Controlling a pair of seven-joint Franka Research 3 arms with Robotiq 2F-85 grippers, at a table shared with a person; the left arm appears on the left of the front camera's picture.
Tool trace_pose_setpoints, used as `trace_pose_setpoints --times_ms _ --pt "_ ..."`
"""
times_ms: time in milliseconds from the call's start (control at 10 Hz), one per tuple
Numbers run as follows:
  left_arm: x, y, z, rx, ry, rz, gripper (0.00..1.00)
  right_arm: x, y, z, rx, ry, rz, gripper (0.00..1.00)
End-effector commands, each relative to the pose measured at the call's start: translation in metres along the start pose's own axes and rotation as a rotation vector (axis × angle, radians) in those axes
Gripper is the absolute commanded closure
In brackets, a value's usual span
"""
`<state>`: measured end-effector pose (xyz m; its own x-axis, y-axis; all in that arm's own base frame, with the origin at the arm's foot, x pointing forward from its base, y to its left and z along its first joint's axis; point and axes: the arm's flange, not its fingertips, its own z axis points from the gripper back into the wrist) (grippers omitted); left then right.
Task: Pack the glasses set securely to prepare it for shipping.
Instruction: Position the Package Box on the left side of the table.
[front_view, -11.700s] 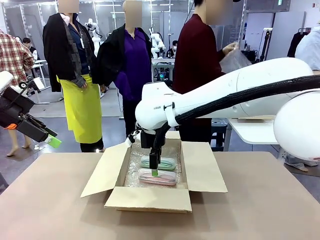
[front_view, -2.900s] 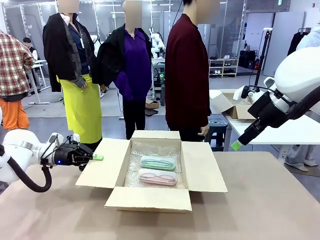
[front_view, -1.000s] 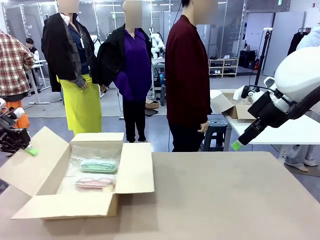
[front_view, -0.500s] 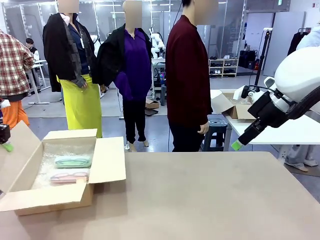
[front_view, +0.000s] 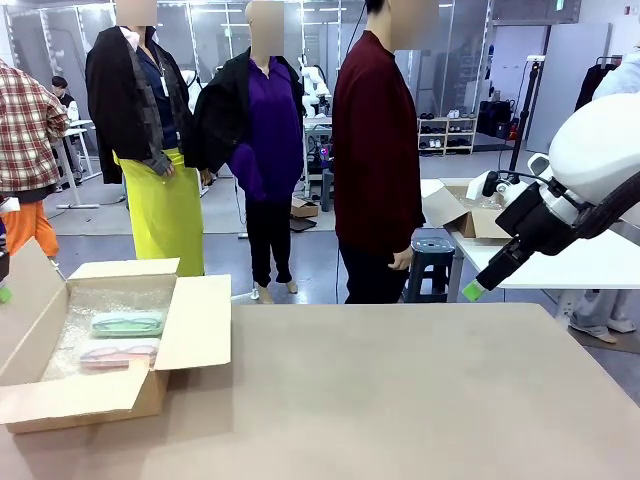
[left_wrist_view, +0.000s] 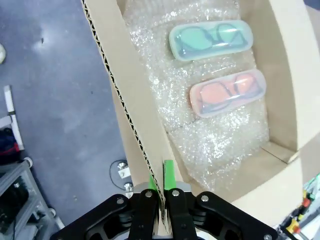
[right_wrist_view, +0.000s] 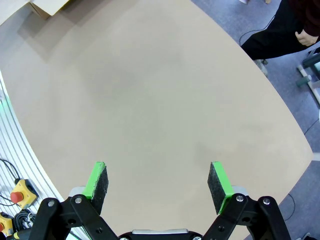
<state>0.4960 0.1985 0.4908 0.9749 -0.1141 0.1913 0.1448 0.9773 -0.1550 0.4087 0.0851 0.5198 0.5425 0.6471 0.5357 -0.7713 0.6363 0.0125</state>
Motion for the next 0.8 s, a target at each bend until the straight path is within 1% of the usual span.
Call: trace_pose_setpoints --times_ms 0,100,700 --pt "0.0006 -0.0064 0.0027 0.050 -0.051 -0.044 1.00 0.0018 0.0039 0.0003 -0.005 0.010 -0.019 0.00" --pt "0.0000 0.0000 0.0000 0.000 0.000 0.000 1.00 0.0018 0.0039 0.0003 -0.005 0.010 -0.019 0.00" --pt "0.0000 0.0000 0.0000 0.000 0.000 0.000 1.00 0.0018 0.0039 0.0003 -0.005 0.010 -0.019 0.00"
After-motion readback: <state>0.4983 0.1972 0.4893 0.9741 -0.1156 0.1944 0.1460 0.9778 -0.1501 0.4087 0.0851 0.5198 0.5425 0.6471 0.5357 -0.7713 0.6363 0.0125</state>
